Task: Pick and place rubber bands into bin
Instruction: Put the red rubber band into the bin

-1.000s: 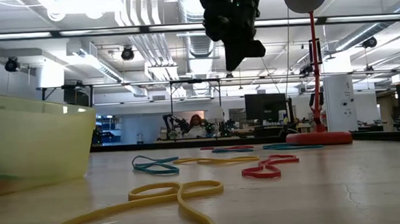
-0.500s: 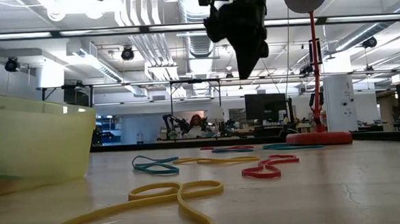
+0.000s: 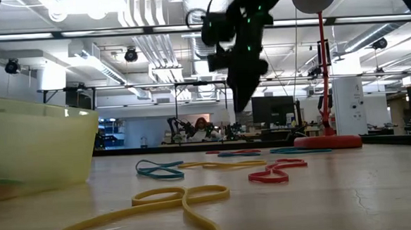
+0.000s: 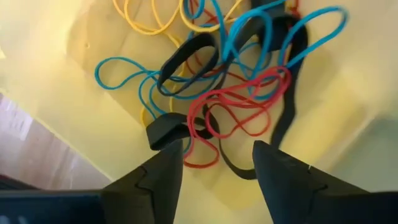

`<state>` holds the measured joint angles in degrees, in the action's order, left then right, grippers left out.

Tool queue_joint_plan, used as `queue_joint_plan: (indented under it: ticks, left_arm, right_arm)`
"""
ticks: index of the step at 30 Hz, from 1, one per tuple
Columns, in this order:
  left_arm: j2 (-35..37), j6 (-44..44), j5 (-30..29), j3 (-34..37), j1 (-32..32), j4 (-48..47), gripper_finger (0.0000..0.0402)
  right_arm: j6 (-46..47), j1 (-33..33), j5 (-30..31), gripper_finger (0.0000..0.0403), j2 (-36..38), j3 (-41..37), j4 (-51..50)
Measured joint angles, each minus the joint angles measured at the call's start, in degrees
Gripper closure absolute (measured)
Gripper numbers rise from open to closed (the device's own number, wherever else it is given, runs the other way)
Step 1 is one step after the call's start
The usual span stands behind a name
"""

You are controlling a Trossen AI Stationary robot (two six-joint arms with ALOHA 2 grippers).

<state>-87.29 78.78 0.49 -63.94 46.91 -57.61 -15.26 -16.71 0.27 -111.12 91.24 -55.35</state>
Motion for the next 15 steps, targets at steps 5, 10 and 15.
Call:
queue_joint_plan:
  ticks: [5, 10, 15]
  left_arm:
    - [3.17, 2.94, -0.05, 0.0, -1.35, 0.12, 0.0222]
    - [5.64, 4.98, -0.48, 0.61, -2.93, -0.03, 0.0222]
    - [6.24, 4.88, -0.72, 0.57, -4.62, 0.14, 0.0222]
  right_arm:
    - [-12.93, -3.92, 6.59, 0.02, -4.74, 0.23, 1.03]
    - [-12.73, -7.62, 3.33, 0.02, -9.12, 1.13, 2.21]
    - [-11.73, -9.56, 1.94, 0.0199, -12.71, 1.6, 2.22]
